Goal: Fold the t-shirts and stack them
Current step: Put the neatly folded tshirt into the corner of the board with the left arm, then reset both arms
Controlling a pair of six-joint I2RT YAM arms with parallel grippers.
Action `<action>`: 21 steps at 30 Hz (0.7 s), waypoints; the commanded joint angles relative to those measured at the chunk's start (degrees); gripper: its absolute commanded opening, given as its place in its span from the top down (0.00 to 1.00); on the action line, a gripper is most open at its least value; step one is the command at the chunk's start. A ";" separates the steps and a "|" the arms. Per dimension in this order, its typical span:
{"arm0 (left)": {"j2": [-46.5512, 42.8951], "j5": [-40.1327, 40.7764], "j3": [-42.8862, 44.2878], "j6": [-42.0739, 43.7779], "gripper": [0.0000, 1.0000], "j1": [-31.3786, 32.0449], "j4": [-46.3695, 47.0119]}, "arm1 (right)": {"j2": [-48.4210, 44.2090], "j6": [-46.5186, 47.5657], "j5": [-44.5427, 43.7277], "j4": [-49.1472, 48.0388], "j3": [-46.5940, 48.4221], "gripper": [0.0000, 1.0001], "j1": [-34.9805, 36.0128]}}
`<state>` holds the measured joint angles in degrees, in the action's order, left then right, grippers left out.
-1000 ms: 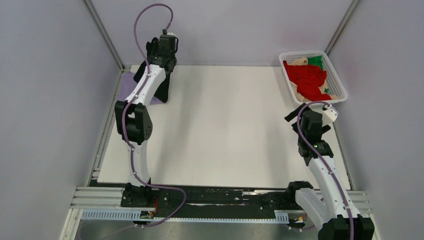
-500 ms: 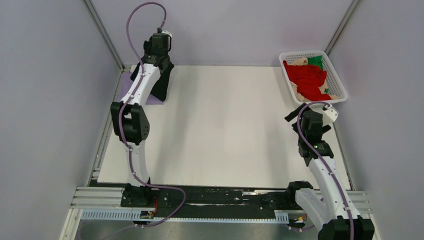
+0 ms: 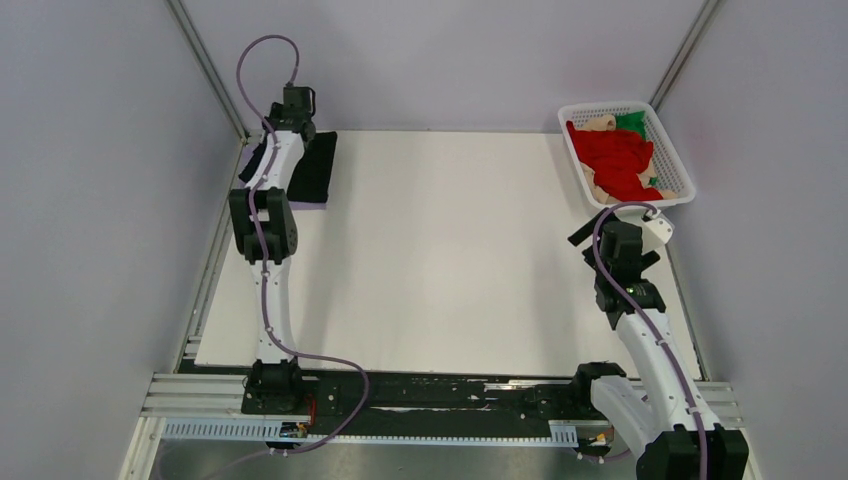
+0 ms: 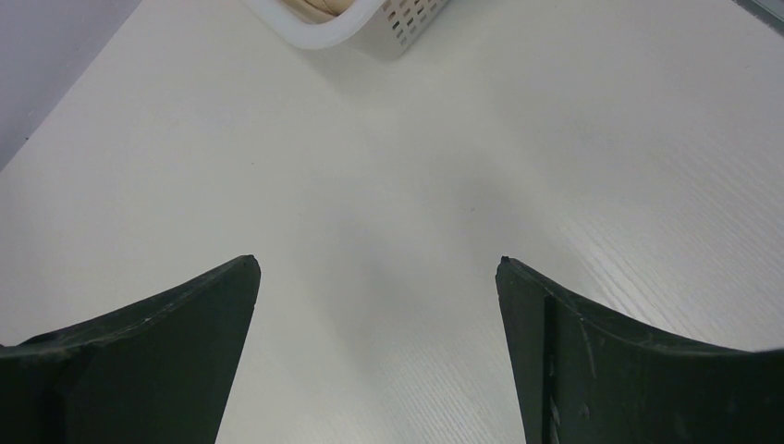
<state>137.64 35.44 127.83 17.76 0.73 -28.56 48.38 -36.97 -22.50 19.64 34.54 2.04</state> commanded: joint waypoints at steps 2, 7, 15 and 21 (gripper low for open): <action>2.32 1.86 7.18 -7.95 0.04 -3.21 -1.47 | -0.14 -0.94 -1.54 0.10 2.63 0.00 -0.29; -0.81 2.01 7.64 -13.18 0.00 -3.37 -3.56 | -0.08 -1.61 -0.54 1.45 3.89 0.00 -0.29; -18.11 -14.95 -4.83 -27.84 0.00 -3.32 -6.85 | -1.83 -0.71 4.55 2.00 3.95 0.00 -0.29; -37.47 -37.84 -33.86 -37.83 0.00 -2.14 5.99 | -1.85 -0.50 9.30 2.01 3.52 0.00 -0.29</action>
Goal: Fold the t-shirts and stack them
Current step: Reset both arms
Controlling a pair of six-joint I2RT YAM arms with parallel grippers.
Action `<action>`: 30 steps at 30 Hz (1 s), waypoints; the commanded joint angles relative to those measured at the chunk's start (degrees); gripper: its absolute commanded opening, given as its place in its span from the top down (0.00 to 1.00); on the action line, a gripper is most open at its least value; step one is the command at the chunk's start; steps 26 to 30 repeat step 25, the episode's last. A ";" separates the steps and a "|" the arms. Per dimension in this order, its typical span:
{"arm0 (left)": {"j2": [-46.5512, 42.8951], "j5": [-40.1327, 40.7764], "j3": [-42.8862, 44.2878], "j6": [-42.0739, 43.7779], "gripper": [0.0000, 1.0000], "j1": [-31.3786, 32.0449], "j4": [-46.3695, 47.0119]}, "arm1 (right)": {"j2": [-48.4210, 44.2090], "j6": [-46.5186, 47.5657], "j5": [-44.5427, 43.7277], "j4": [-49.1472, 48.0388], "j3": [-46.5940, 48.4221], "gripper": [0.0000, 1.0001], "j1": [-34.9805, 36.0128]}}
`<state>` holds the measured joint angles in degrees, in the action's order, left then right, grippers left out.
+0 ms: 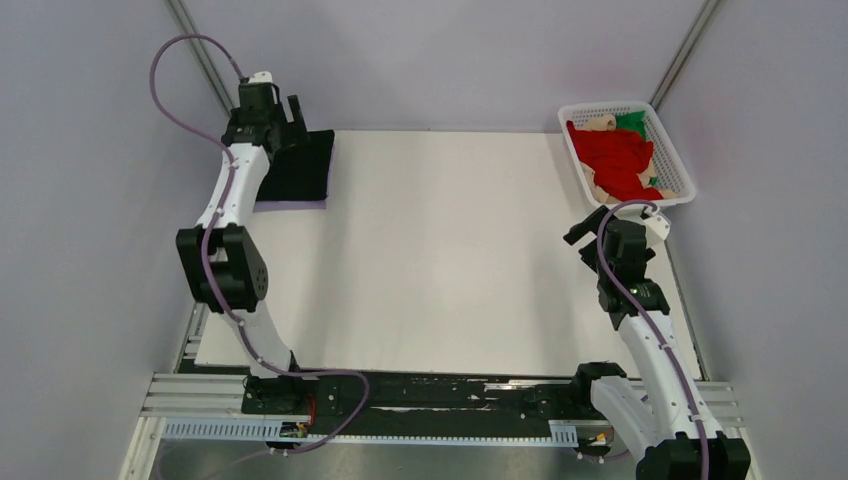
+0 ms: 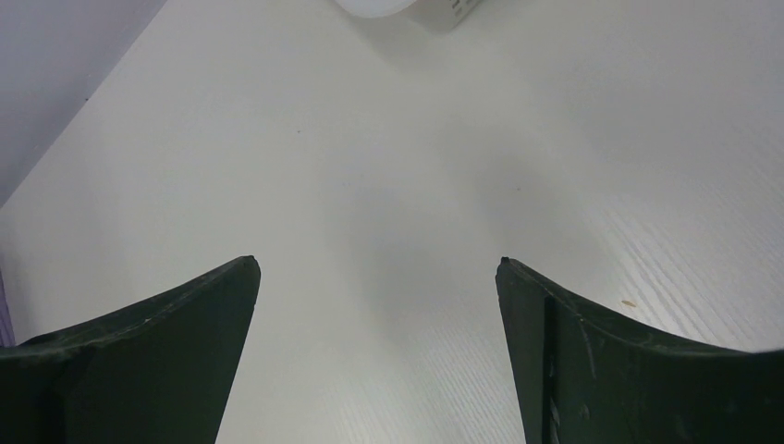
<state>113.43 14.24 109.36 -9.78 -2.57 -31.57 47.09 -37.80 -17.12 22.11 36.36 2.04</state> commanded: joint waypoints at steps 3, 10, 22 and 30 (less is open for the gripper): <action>-21.20 -20.51 -30.95 -13.41 0.00 2.89 18.74 | -0.19 0.63 6.08 -0.45 1.57 0.00 -0.29; -36.86 -24.09 -58.49 -15.01 0.00 12.76 26.28 | -0.07 2.61 12.31 -2.80 -1.25 0.00 -0.25; -44.41 -24.71 -71.58 -20.45 0.00 17.95 33.44 | 1.58 0.53 18.87 -10.47 -9.00 0.00 -0.20; -45.19 -23.56 -70.26 -19.48 0.00 17.95 31.24 | 2.63 0.26 18.87 -9.99 -8.06 0.00 -0.20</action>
